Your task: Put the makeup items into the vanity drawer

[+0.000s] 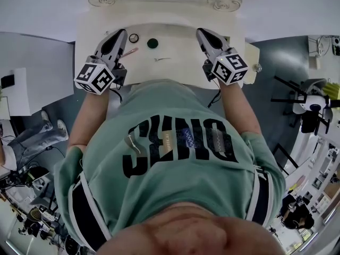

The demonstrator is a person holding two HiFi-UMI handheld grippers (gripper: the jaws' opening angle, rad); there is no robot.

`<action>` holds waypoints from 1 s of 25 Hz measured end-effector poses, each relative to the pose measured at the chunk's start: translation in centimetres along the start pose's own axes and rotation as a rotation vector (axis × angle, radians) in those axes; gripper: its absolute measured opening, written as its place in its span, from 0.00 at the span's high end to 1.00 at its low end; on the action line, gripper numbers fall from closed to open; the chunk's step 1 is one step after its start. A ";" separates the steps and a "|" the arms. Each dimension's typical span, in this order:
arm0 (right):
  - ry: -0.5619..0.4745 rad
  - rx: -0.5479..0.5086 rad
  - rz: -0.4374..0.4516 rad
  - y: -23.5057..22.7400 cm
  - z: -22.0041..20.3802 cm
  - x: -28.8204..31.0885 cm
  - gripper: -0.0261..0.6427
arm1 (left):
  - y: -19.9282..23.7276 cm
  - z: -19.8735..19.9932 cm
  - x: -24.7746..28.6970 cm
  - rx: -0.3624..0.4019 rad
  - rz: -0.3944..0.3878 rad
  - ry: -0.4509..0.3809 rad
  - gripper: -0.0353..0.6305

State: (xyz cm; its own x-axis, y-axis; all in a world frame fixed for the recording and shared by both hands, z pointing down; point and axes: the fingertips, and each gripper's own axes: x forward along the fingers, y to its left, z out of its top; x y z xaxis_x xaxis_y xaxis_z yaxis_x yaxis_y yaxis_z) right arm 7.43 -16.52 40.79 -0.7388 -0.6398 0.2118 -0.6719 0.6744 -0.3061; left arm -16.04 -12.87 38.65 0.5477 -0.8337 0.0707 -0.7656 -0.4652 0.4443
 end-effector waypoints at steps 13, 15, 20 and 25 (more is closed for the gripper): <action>0.011 -0.008 0.017 0.6 -0.4 0.1 0.95 | 0.1 -0.5 -0.5 -0.008 0.006 0.003 0.95; 0.007 -0.012 0.015 0.7 -0.3 0.0 0.95 | 0.0 -0.5 -0.7 -0.007 0.006 0.004 0.95; 0.006 -0.021 0.019 0.9 -0.2 0.1 0.95 | -0.2 -0.7 -0.8 -0.009 0.002 0.007 0.95; 0.011 -0.021 0.024 1.0 -0.5 0.2 0.95 | -0.1 -1.1 -0.9 -0.015 0.004 0.011 0.95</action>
State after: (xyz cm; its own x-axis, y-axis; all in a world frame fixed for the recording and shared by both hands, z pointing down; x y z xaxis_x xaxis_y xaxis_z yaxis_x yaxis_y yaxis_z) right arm 6.55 -15.82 41.01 -0.7551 -0.6194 0.2149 -0.6548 0.6972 -0.2918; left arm -16.08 -11.79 39.53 0.5482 -0.8323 0.0826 -0.7628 -0.4570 0.4575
